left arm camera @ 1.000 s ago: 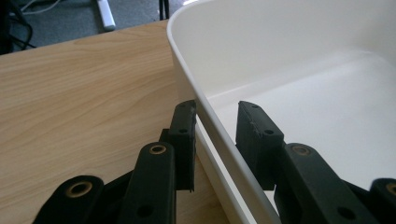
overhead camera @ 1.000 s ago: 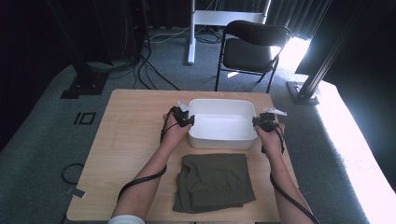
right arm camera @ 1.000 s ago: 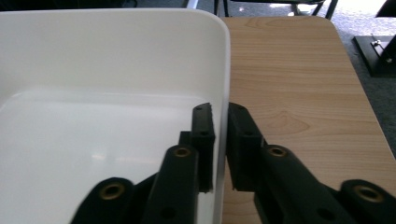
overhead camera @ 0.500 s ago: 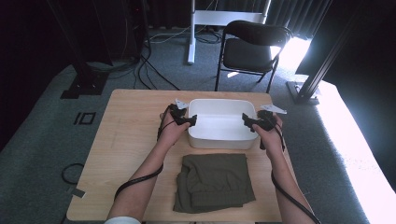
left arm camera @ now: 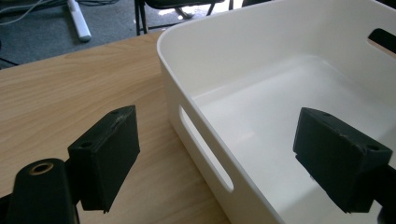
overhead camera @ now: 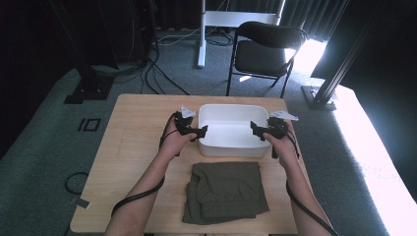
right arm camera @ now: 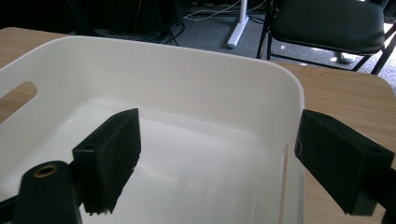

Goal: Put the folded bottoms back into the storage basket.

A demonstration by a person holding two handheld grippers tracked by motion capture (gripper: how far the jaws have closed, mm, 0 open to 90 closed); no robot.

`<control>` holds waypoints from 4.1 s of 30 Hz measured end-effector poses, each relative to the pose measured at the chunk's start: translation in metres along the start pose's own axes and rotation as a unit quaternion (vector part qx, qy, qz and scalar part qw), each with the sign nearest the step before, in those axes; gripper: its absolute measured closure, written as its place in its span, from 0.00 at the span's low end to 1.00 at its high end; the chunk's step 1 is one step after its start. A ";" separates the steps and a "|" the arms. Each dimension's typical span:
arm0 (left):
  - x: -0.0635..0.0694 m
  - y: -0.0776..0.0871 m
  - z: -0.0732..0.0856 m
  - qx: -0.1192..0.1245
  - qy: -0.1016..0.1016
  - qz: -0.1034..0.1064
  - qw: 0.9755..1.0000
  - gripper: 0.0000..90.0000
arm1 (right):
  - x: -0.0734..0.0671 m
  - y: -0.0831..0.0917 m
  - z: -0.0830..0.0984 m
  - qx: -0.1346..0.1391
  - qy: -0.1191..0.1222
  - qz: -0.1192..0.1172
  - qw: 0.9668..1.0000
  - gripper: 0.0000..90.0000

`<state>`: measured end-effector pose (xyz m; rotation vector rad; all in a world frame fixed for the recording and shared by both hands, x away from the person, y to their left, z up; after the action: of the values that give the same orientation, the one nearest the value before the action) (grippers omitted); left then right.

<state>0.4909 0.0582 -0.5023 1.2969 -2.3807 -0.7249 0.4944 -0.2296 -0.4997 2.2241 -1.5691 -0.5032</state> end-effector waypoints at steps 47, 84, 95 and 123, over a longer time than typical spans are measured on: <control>0.034 0.068 0.046 -0.007 -0.020 0.044 0.999 0.18 | -0.029 0.072 0.017 0.032 0.012 -0.032 0.999 0.15; 0.074 0.080 0.102 -0.038 -0.024 0.078 0.996 0.18 | -0.048 0.095 0.094 0.006 0.014 -0.052 0.999 0.15; 0.078 0.075 0.131 -0.070 -0.009 0.080 0.994 0.18 | -0.047 0.081 0.119 -0.027 0.011 -0.046 0.999 0.15; 0.087 0.058 0.162 -0.074 -0.023 0.072 0.994 0.17 | -0.067 0.063 0.158 -0.113 0.034 -0.061 0.991 0.16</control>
<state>0.3225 0.0553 -0.5968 1.0484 -2.3762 -0.8767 0.3449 -0.2008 -0.6009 2.1489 -1.2788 -0.6017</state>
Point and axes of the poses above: each handheld gripper's, and its own axes: y roughly backward along the jaws, z roughly out of its underside, x roughly to its right, the point moved 6 cm from there along -y, roughly forward along the jaws, and after that the axes turned 1 degree about -x, right-handed, at the moved point
